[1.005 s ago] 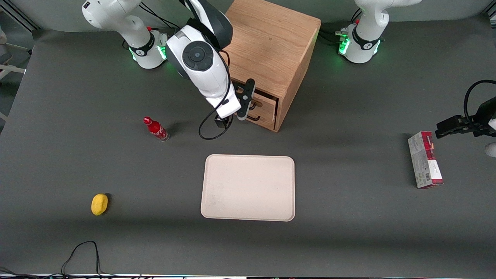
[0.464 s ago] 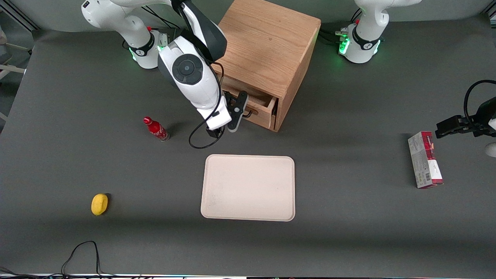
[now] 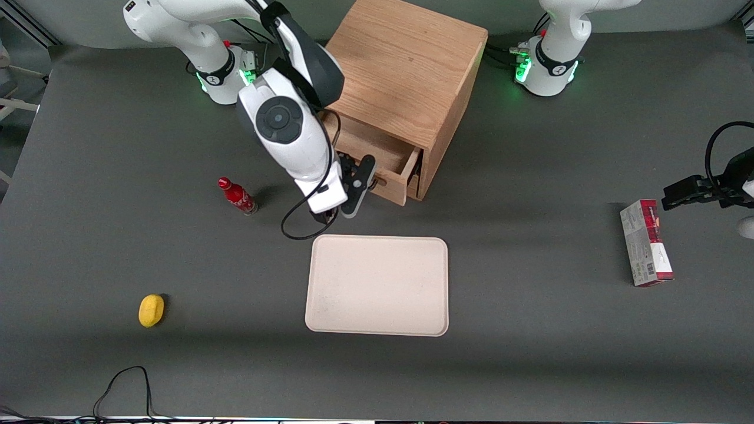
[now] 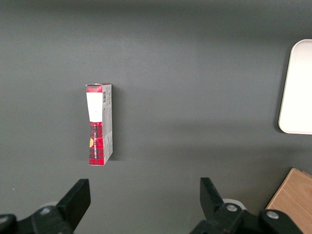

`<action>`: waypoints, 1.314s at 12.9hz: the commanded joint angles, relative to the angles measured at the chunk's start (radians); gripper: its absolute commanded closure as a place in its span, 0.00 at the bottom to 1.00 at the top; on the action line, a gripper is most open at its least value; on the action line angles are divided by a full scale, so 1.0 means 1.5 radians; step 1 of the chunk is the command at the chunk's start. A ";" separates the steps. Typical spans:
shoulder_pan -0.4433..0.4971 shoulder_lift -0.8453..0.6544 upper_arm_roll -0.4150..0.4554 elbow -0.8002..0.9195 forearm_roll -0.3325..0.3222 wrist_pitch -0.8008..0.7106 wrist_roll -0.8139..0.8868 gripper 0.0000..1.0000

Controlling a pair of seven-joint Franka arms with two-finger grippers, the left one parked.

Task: Open upper drawer
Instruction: 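Pull the handle outward from the cabinet with the right gripper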

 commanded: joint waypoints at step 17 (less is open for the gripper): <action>-0.104 0.109 -0.008 0.164 -0.010 -0.053 0.040 0.00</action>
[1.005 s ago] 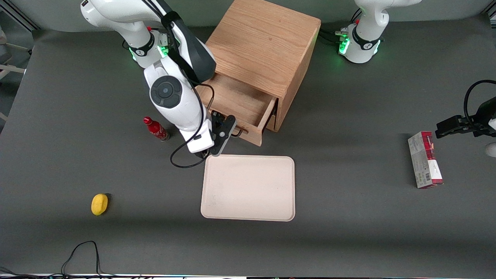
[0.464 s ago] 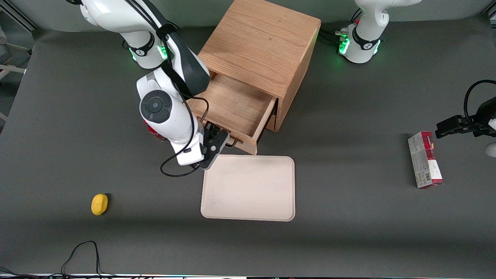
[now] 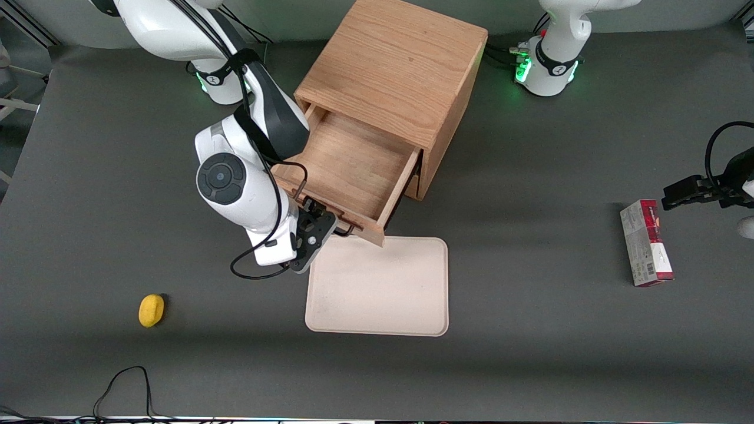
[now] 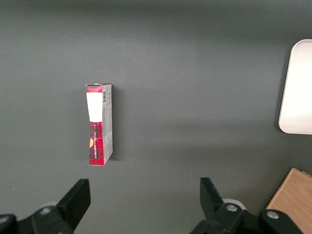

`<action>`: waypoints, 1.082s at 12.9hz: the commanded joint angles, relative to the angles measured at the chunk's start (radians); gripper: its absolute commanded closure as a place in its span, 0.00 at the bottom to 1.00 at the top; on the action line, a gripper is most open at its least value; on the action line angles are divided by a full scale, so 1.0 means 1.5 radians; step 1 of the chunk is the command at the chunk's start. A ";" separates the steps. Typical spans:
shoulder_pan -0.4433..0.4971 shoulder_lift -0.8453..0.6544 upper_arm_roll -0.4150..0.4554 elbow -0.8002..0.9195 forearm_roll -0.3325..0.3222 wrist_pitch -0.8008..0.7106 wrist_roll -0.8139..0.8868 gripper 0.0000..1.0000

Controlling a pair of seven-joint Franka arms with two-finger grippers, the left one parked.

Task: Open upper drawer
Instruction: 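Pull the handle outward from the cabinet with the right gripper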

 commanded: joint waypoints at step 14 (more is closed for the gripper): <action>-0.050 0.050 -0.006 0.091 -0.013 -0.029 0.016 0.00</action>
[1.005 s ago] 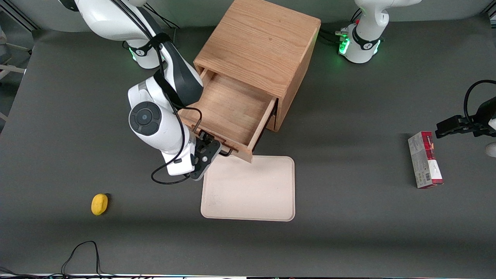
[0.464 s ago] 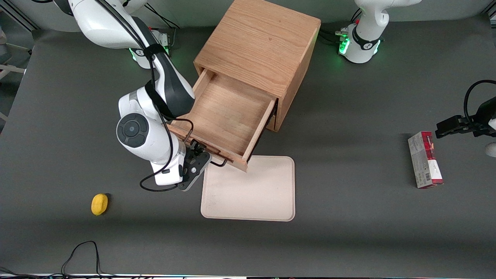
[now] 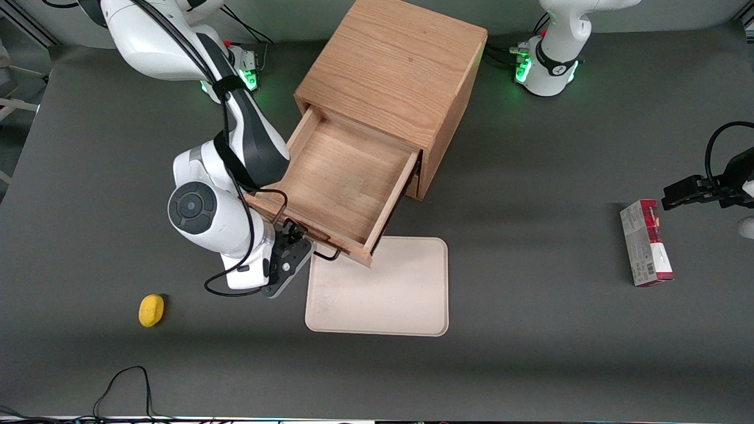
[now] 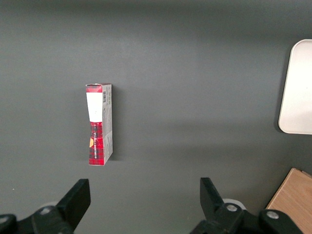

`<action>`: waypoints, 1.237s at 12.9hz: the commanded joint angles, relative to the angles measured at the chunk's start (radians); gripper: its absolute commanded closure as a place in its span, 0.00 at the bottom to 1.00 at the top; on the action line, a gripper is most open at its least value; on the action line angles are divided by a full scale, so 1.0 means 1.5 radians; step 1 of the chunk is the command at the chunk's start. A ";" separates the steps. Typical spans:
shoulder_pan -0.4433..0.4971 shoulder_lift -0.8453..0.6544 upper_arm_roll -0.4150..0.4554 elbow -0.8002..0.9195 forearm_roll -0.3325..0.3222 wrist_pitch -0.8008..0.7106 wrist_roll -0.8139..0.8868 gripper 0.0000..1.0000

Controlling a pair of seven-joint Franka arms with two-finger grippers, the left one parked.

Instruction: Open upper drawer

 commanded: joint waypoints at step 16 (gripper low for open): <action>0.001 -0.175 -0.210 0.071 -0.014 -0.307 0.239 0.00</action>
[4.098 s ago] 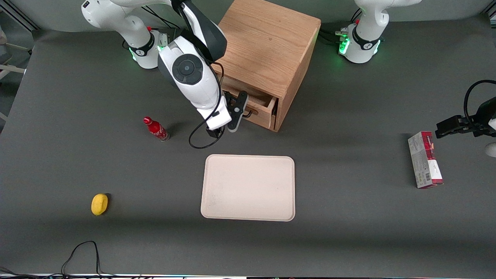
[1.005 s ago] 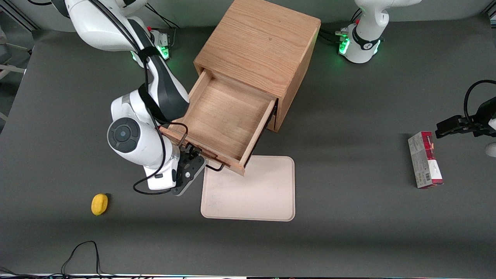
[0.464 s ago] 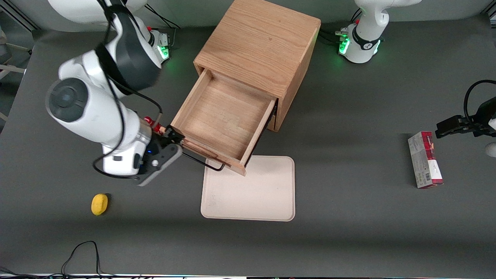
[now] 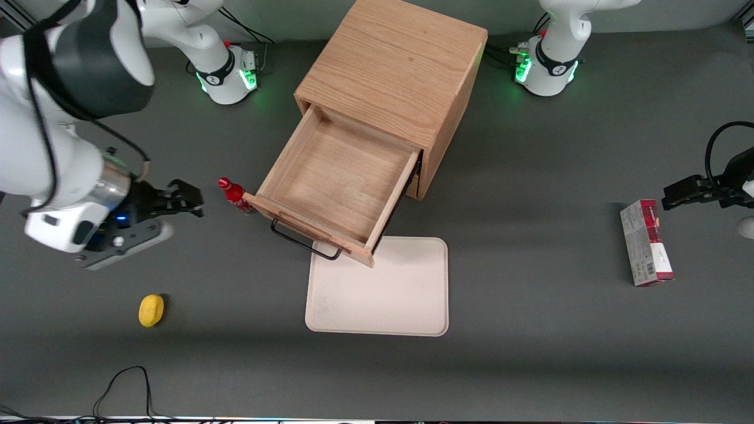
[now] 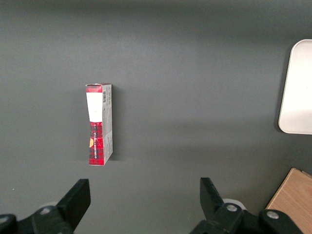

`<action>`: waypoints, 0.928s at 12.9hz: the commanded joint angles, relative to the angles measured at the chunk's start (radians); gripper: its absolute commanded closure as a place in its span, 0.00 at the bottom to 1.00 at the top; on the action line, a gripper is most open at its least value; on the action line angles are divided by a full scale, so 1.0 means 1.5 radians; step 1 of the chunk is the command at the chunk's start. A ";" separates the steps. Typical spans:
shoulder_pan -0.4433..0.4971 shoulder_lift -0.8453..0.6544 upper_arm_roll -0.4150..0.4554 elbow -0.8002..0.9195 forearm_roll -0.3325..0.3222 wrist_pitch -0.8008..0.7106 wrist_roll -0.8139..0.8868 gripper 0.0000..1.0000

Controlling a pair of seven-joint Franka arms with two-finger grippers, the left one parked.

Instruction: Open upper drawer

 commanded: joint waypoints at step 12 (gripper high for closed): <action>-0.274 -0.246 0.191 -0.335 -0.109 0.162 0.070 0.00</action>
